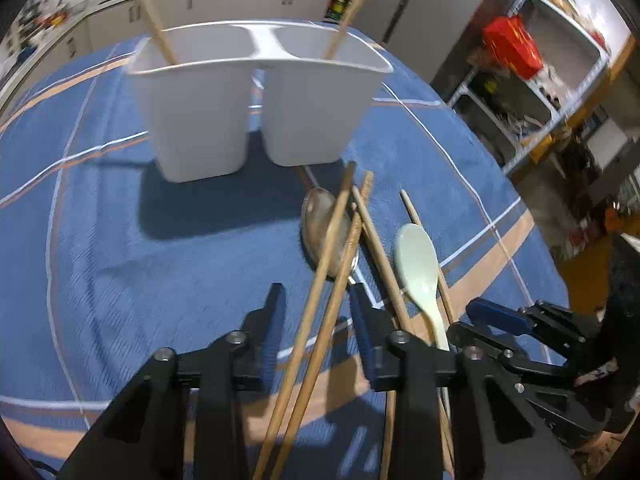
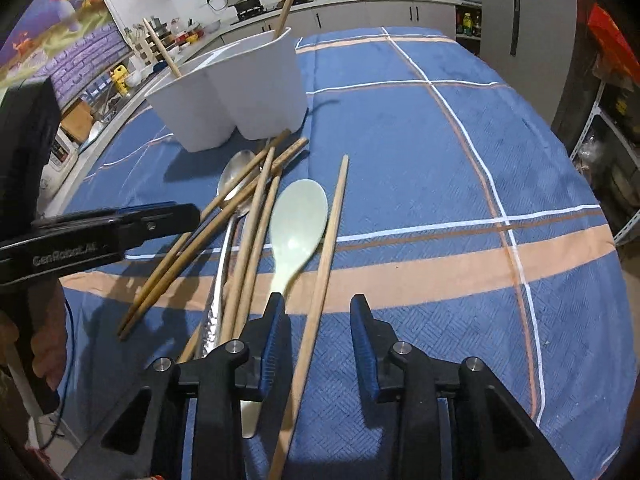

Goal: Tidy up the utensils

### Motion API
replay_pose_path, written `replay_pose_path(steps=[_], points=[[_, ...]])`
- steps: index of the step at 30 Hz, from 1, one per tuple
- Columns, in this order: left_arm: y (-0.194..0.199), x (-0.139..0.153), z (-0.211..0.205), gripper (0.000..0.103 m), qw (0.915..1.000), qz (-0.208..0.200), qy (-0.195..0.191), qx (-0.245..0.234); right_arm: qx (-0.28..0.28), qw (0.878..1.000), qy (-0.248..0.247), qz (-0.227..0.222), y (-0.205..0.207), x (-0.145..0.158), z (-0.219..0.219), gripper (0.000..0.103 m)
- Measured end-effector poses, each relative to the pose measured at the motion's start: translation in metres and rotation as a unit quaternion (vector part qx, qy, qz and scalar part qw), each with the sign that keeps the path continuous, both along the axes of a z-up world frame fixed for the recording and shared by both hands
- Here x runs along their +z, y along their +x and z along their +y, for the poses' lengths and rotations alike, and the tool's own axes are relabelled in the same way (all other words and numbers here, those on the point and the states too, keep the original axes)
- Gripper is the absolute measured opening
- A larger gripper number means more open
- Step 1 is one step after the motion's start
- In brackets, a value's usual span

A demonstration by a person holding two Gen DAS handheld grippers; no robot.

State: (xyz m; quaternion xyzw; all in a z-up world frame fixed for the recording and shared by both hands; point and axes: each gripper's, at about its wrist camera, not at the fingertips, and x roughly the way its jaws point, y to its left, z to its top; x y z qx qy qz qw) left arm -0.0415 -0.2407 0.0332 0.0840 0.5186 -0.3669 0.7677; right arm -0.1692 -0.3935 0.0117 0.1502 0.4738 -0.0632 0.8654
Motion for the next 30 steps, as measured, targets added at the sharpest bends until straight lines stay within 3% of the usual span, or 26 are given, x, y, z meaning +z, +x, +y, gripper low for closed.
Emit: replay_pose_path(steps=[1,3,7,9,11,17,18,19,20,21,23,24,25,30], points=[[0.0,-0.003,-0.006,0.011,0.9999,0.0,0.012,-0.009,-0.001,1.0,-0.009,0.002,0.002,0.0,0.001,0.03],[0.0,-0.003,-0.014,0.0,0.9997,-0.004,0.016,-0.017,0.0,1.0,-0.021,0.004,0.005,-0.001,0.003,0.027],[0.0,-0.003,-0.015,0.0,0.9998,-0.006,0.018,-0.003,0.008,0.999,-0.051,0.008,0.012,-0.001,0.011,0.026],[0.001,-0.007,-0.011,0.0,0.9996,-0.004,0.024,0.015,0.013,0.997,-0.069,0.01,0.016,0.0,0.015,0.014],[0.002,-0.011,-0.004,0.0,0.9993,0.001,0.029,0.026,0.016,0.997,-0.075,0.013,0.018,0.0,0.016,0.01],[-0.009,0.007,0.012,0.001,0.9998,0.003,-0.011,0.013,-0.001,0.997,-0.076,0.021,0.01,0.001,0.0,0.009],[-0.011,0.01,0.011,0.012,0.9999,0.002,-0.016,0.003,-0.004,0.997,-0.074,0.021,0.007,0.002,-0.003,0.009],[-0.012,0.011,0.01,0.033,0.9999,-0.001,-0.016,-0.004,-0.007,0.997,-0.07,0.021,0.004,0.002,-0.006,0.009],[-0.013,0.012,0.008,0.044,0.9998,-0.007,-0.014,-0.008,-0.008,0.998,-0.066,0.02,0.002,0.002,-0.007,0.009],[-0.014,0.012,0.005,0.052,0.9998,-0.016,-0.012,-0.009,-0.01,0.998,-0.063,0.018,0.001,0.002,-0.008,0.009],[-0.018,0.009,-0.006,0.052,0.9997,-0.016,-0.007,-0.019,-0.011,0.998,-0.064,0.018,-0.001,0.002,-0.007,0.009],[-0.018,0.005,-0.011,0.038,0.9997,-0.011,0.002,-0.021,-0.01,0.998,-0.067,0.018,-0.001,0.002,-0.006,0.009],[-0.015,0.001,-0.009,0.017,0.9997,-0.008,0.021,-0.012,-0.009,0.997,-0.068,0.018,-0.002,0.002,-0.005,0.01],[-0.007,-0.008,0.023,0.012,0.9971,0.028,0.009,0.07,-0.008,0.998,-0.063,0.016,-0.007,0.001,-0.006,0.01]])
